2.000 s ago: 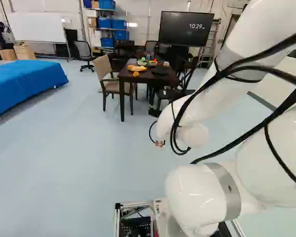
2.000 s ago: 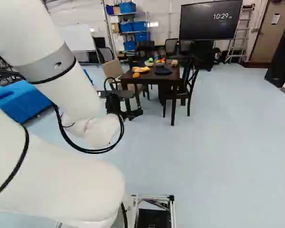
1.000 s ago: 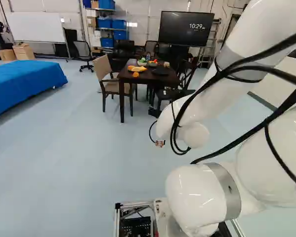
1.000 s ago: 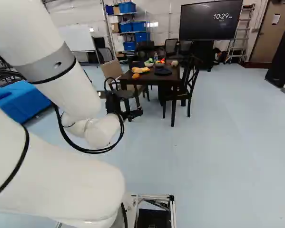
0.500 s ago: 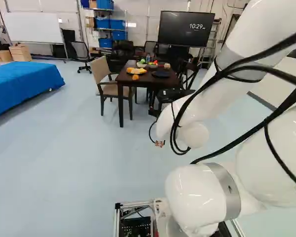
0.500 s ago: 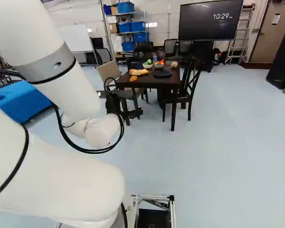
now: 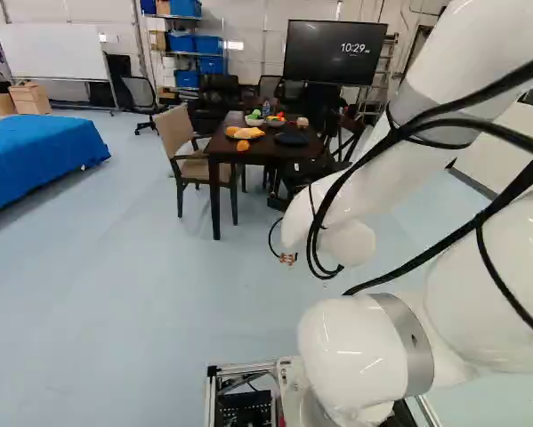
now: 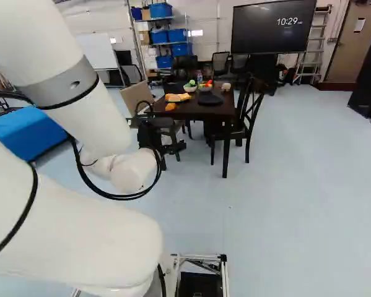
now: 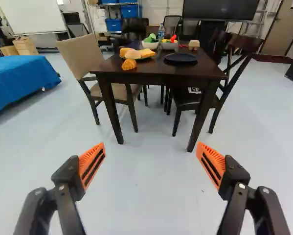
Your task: Move the croissant to the empty plate
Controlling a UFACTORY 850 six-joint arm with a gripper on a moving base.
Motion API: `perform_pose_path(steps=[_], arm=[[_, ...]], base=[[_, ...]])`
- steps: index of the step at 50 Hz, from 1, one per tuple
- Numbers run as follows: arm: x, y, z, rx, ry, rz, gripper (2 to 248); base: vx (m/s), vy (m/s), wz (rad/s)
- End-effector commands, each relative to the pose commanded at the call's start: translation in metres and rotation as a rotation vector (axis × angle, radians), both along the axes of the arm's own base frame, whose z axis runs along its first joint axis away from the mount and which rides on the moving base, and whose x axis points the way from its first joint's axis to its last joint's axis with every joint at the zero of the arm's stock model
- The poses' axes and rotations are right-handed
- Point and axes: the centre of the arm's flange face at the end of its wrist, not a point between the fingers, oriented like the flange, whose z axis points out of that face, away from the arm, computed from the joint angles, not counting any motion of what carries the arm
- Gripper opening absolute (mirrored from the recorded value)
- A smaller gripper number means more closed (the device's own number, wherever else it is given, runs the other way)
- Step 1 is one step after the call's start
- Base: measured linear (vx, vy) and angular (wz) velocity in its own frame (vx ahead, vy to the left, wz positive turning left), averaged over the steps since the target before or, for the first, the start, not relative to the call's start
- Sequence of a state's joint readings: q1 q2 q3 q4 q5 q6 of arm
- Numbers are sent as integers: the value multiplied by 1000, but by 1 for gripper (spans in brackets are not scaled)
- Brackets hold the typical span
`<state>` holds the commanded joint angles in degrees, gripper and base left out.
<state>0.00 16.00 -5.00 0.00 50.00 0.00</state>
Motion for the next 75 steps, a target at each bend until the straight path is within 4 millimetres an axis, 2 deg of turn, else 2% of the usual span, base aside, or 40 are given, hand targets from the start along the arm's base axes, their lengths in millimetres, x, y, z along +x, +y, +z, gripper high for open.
perform_pose_path(steps=[75], arm=[[0, 0, 0, 0, 0, 0, 247]], base=[[233, 0, -19]])
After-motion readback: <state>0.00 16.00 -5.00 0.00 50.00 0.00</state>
